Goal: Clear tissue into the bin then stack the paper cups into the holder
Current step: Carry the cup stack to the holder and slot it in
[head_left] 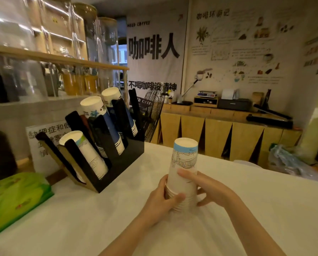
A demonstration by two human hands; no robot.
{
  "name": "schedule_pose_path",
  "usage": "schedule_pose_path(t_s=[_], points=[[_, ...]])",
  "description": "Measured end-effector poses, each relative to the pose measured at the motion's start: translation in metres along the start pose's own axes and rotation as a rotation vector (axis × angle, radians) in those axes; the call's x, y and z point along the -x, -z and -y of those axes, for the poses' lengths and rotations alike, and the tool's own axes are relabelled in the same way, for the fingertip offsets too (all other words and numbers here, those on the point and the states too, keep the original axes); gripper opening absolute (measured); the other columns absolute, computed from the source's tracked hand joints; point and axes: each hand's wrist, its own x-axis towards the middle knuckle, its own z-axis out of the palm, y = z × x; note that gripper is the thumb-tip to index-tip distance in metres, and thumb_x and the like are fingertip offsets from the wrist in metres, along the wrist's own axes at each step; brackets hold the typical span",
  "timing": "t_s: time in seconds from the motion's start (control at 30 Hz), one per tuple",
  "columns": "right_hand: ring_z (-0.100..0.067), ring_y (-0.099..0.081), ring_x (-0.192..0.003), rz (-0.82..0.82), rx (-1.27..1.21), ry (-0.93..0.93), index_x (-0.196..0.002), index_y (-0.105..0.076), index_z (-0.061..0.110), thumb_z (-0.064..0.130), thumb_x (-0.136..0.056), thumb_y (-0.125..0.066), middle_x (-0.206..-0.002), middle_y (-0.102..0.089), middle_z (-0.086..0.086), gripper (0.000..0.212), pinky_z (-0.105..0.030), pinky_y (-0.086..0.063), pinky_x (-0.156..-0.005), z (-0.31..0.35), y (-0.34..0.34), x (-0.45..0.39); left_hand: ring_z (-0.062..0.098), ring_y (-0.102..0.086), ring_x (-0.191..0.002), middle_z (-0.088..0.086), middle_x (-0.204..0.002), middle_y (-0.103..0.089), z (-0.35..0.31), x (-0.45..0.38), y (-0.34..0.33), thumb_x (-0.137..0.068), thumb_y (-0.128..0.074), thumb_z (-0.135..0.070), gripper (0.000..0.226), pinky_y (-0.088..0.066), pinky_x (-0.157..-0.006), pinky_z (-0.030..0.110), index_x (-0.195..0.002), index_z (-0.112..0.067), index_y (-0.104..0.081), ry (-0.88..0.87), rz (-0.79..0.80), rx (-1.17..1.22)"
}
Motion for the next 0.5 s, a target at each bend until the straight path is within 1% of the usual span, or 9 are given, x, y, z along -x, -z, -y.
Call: schedule_pose_path(t_s=[0.07, 0.1, 0.17, 0.23, 0.27, 0.3, 0.37, 0.4, 0.5], points=[[-0.031, -0.048, -0.118, -0.055, -0.072, -0.010, -0.121, -0.036, 0.035, 0.072, -0.043, -0.061, -0.122, -0.049, -0.001, 0.090, -0.055, -0.045, -0.096, 0.000, -0.007, 0.001, 0.012, -0.057, -0.113, -0.006, -0.129, -0.056, 0.002, -0.002, 0.004, -0.060, -0.073, -0.052, 0.081, -0.051, -0.095, 0.036, -0.129, -0.037, -0.034, 0.017, -0.008, 0.049], [-0.030, -0.049, -0.115, -0.082, -0.100, -0.014, -0.120, -0.037, 0.035, 0.071, -0.046, -0.061, -0.121, -0.049, -0.001, 0.085, -0.055, -0.044, -0.097, 0.000, -0.011, 0.003, 0.011, -0.058, -0.111, -0.005, -0.127, -0.057, 0.002, -0.003, 0.005, -0.061, -0.074, -0.049, 0.077, -0.052, -0.094, 0.035, -0.127, -0.037, -0.035, 0.019, -0.014, 0.051], [-0.029, -0.050, -0.112, -0.136, -0.141, -0.025, -0.126, -0.039, 0.031, 0.069, -0.057, -0.061, -0.128, -0.051, -0.003, 0.082, -0.055, -0.043, -0.099, 0.001, -0.019, 0.006, 0.010, -0.059, -0.108, -0.006, -0.124, -0.059, 0.001, -0.002, 0.008, -0.064, -0.074, -0.046, 0.070, -0.053, -0.091, 0.033, -0.123, -0.039, -0.037, 0.019, -0.025, 0.030], [-0.031, -0.048, -0.118, -0.179, -0.202, -0.039, -0.133, -0.037, 0.028, 0.065, -0.065, -0.060, -0.137, -0.048, -0.007, 0.081, -0.055, -0.040, -0.101, 0.004, -0.028, 0.009, 0.012, -0.058, -0.108, -0.005, -0.126, -0.058, -0.002, 0.000, 0.013, -0.064, -0.073, -0.048, 0.073, -0.052, -0.092, 0.033, -0.126, -0.036, -0.037, 0.015, -0.026, -0.014], [-0.033, -0.047, -0.122, -0.191, -0.244, -0.050, -0.134, -0.036, 0.027, 0.065, -0.065, -0.061, -0.139, -0.047, -0.008, 0.083, -0.056, -0.040, -0.101, 0.006, -0.033, 0.011, 0.012, -0.057, -0.108, -0.006, -0.127, -0.057, -0.005, 0.002, 0.018, -0.064, -0.073, -0.048, 0.075, -0.052, -0.092, 0.033, -0.128, -0.034, -0.037, 0.009, -0.025, -0.034], [-0.035, -0.046, -0.124, -0.196, -0.296, -0.066, -0.135, -0.036, 0.026, 0.066, -0.062, -0.061, -0.140, -0.046, -0.010, 0.087, -0.057, -0.039, -0.102, 0.008, -0.039, 0.013, 0.012, -0.056, -0.107, -0.007, -0.125, -0.057, -0.008, 0.004, 0.024, -0.064, -0.073, -0.047, 0.075, -0.051, -0.091, 0.032, -0.129, -0.032, -0.038, -0.003, -0.030, -0.059], [-0.035, -0.048, -0.122, -0.191, -0.409, -0.064, -0.135, -0.036, 0.026, 0.068, -0.049, -0.063, -0.138, -0.048, -0.012, 0.099, -0.059, -0.039, -0.101, 0.013, -0.052, 0.016, 0.011, -0.055, -0.102, -0.009, -0.121, -0.057, -0.017, 0.009, 0.040, -0.066, -0.073, -0.045, 0.072, -0.051, -0.090, 0.031, -0.128, -0.030, -0.040, -0.042, -0.043, -0.128], [-0.035, -0.050, -0.120, -0.186, -0.448, -0.035, -0.134, -0.036, 0.029, 0.069, -0.045, -0.063, -0.135, -0.050, -0.012, 0.101, -0.060, -0.039, -0.101, 0.017, -0.058, 0.017, 0.011, -0.056, -0.102, -0.008, -0.121, -0.059, -0.021, 0.011, 0.050, -0.066, -0.072, -0.045, 0.070, -0.051, -0.090, 0.032, -0.127, -0.030, -0.042, -0.071, -0.054, -0.163], [-0.034, -0.052, -0.117, -0.181, -0.479, 0.073, -0.133, -0.034, 0.033, 0.070, -0.041, -0.062, -0.132, -0.052, -0.010, 0.103, -0.061, -0.040, -0.099, 0.038, -0.076, 0.021, 0.014, -0.057, -0.105, -0.006, -0.120, -0.060, -0.036, 0.018, 0.080, -0.065, -0.071, -0.050, 0.071, -0.051, -0.092, 0.040, -0.126, -0.031, -0.042, -0.163, -0.091, -0.264]])
